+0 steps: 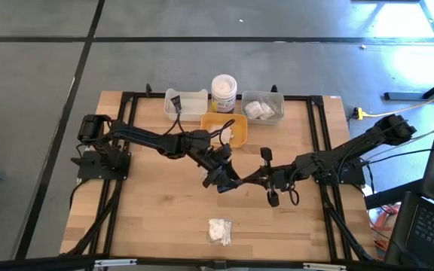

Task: Pick & Place Travel size toiletries
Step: Put the blue shave cream into the white bin

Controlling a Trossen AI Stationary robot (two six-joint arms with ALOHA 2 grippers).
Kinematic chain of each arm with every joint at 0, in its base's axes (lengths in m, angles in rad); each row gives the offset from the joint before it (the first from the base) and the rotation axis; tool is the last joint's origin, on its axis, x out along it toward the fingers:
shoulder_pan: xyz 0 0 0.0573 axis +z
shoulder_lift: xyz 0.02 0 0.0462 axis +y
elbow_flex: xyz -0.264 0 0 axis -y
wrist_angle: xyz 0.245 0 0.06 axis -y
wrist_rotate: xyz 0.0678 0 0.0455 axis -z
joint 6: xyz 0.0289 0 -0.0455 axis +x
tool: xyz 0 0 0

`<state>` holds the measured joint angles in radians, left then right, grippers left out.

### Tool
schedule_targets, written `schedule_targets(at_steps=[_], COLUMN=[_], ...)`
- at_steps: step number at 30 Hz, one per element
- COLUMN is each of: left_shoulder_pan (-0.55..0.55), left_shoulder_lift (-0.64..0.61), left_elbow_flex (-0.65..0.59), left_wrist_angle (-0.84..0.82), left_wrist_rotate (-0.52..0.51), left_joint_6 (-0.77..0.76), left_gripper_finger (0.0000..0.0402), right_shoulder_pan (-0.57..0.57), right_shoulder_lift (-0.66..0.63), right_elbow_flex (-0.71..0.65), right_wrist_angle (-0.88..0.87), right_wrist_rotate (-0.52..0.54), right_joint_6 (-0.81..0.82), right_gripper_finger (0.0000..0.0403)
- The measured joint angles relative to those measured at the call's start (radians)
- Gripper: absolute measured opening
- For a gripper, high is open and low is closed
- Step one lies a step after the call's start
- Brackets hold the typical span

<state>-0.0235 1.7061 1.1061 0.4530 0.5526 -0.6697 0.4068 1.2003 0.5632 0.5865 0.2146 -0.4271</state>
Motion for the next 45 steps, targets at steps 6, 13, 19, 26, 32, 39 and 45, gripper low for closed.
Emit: schedule_targets(at_steps=[6, 13, 19, 26, 32, 39, 45], left_shoulder_pan=[0.000, 0.000, 0.000, 0.000, -0.001, -0.001, -0.001], left_shoulder_lift=[0.000, 0.000, 0.000, 0.000, 0.000, 0.000, 0.000], left_elbow_flex=[0.000, 0.000, 0.000, 0.000, 0.000, 0.000, 0.000], left_wrist_angle=[-0.005, -0.009, -0.053, -0.126, -0.149, -0.150, -0.165], left_wrist_rotate=[-0.001, 0.007, 0.040, 0.053, 0.056, 0.062, 0.051], left_joint_6=[0.062, 0.151, 0.141, 0.131, 0.132, 0.133, 0.186], left_gripper_finger=[0.0203, 0.0242, 0.0277, 0.0285, 0.0285, 0.0285, 0.0285], right_shoulder_pan=[0.006, 0.031, 0.047, 0.047, 0.047, 0.046, 0.044], right_shoulder_lift=[-0.005, -0.093, -0.166, -0.177, -0.177, -0.177, -0.174], right_elbow_flex=[0.000, 0.000, 0.000, 0.000, 0.000, 0.000, 0.000], right_wrist_angle=[-0.009, -0.152, -0.259, -0.259, -0.261, -0.305, -0.364], right_wrist_rotate=[0.002, -0.017, -0.013, -0.022, -0.024, -0.059, -0.090], right_joint_6=[0.044, 0.163, 0.211, 0.208, 0.208, 0.282, 0.434], right_gripper_finger=[0.0003, 0.0002, 0.0001, 0.0001, 0.0000, 0.0000, 0.0000])
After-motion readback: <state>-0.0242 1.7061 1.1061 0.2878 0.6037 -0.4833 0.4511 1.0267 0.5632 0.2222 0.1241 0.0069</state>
